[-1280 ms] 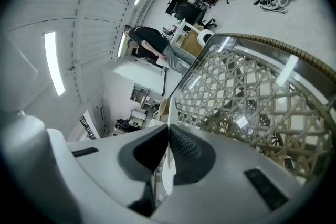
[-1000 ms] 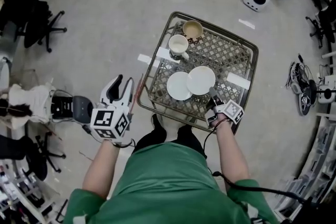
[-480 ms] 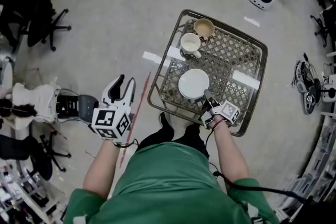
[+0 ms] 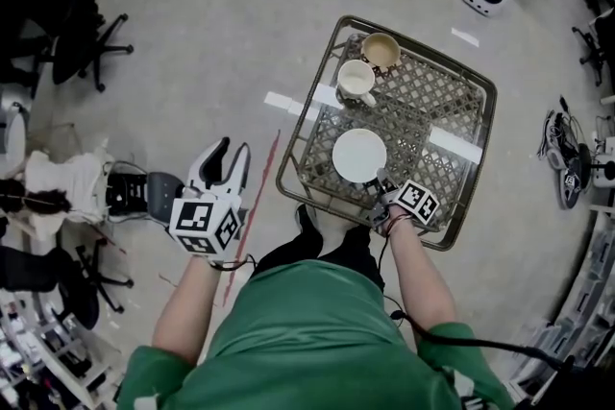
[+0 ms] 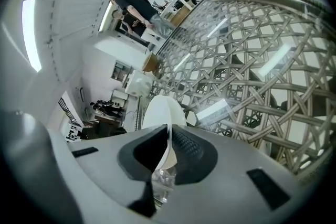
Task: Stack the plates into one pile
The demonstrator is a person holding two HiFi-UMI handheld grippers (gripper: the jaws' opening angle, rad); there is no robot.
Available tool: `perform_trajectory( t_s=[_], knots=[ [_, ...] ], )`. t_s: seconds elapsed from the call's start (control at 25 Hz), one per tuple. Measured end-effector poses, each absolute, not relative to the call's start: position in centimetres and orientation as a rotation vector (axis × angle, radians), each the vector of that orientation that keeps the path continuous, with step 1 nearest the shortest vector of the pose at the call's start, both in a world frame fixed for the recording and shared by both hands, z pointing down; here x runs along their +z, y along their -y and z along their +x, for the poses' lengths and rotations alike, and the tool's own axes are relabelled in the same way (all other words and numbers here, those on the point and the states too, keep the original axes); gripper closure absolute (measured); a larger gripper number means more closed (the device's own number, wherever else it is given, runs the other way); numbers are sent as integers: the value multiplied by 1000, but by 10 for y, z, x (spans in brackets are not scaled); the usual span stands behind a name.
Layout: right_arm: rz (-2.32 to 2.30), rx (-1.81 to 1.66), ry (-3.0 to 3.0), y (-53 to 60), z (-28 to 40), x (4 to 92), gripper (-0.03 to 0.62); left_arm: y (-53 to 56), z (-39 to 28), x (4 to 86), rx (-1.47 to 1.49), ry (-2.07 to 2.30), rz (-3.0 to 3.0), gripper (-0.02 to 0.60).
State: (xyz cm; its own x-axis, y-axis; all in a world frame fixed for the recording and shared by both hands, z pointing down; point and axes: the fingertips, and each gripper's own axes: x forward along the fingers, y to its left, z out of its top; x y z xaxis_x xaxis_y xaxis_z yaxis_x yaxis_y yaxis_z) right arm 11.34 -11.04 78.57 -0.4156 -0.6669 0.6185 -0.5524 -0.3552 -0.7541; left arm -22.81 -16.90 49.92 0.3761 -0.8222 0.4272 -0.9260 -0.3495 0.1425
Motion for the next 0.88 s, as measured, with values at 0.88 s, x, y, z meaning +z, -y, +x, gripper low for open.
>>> perform_trajectory(
  t_s=[0.88],
  knots=[
    [-1926, -1315, -2425, 172, 137, 651, 413, 179, -194, 490, 302, 1534, 2309, 426]
  ],
)
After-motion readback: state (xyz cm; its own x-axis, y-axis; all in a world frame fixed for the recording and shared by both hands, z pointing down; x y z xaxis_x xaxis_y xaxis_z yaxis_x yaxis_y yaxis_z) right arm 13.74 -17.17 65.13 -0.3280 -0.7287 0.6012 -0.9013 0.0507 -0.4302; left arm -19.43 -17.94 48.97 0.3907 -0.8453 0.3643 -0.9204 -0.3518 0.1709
